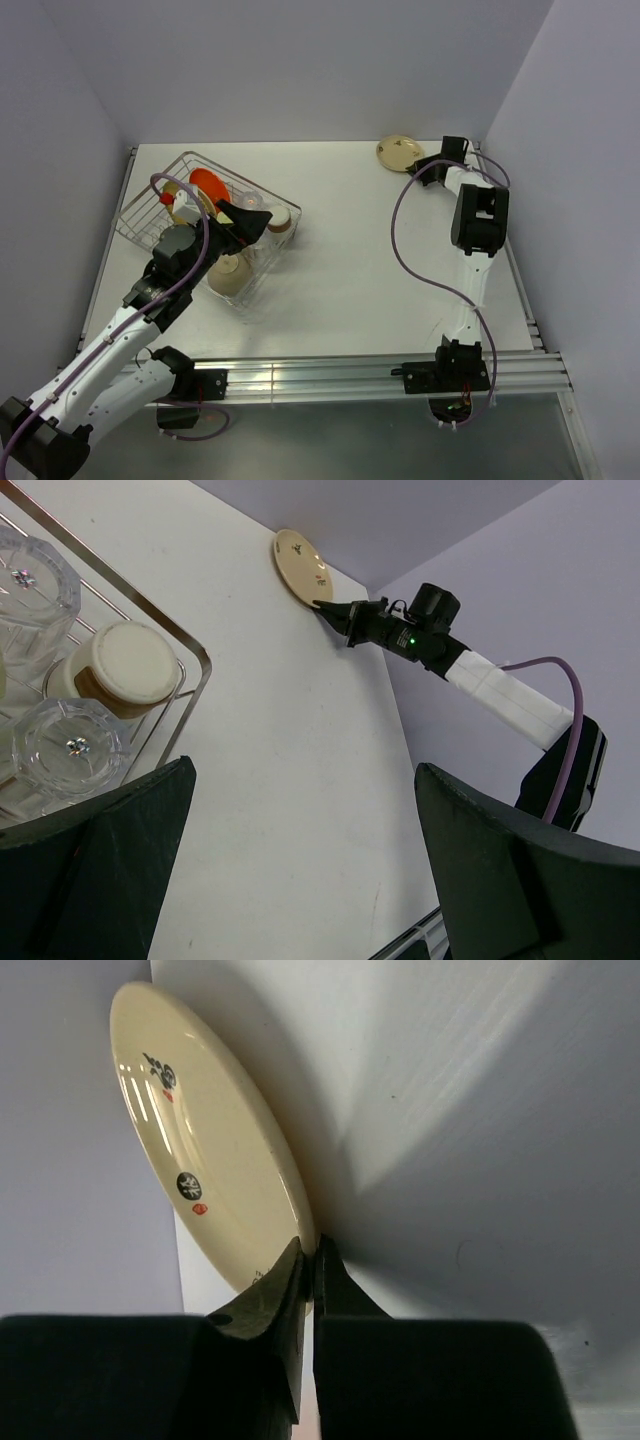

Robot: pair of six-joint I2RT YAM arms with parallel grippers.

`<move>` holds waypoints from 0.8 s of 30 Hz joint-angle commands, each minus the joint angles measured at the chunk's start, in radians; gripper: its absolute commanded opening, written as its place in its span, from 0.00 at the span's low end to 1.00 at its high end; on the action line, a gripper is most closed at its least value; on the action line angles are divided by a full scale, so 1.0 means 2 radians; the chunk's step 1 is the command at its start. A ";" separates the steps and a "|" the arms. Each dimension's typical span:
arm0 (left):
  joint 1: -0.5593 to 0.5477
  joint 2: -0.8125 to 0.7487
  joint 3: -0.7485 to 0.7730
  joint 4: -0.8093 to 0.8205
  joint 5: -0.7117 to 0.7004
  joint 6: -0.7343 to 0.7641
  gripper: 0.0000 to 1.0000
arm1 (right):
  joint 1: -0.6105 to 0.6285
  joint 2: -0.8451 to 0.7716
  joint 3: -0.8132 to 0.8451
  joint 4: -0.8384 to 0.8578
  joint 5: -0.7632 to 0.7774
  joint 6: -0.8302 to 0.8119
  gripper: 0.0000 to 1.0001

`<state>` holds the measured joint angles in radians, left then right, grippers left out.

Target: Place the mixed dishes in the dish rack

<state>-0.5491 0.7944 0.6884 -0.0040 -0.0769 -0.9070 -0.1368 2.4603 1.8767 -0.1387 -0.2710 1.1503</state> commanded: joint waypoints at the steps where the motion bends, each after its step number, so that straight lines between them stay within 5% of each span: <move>1: 0.002 -0.011 0.014 0.023 -0.006 -0.001 0.98 | -0.004 -0.004 -0.020 0.052 -0.025 0.001 0.00; 12: 0.002 -0.096 0.013 -0.018 -0.036 0.042 0.99 | 0.002 -0.152 -0.139 0.204 -0.197 -0.064 0.00; 19: 0.002 -0.126 0.019 -0.033 -0.034 0.064 0.99 | 0.066 -0.244 -0.129 0.112 -0.240 -0.258 0.00; 24: 0.002 -0.141 0.034 -0.042 -0.031 0.080 0.99 | 0.172 -0.301 -0.072 -0.006 -0.155 -0.433 0.00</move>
<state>-0.5491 0.5350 0.6964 -0.0891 -0.1341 -0.7933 0.0841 1.9503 1.6505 -0.0116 -0.6483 0.5900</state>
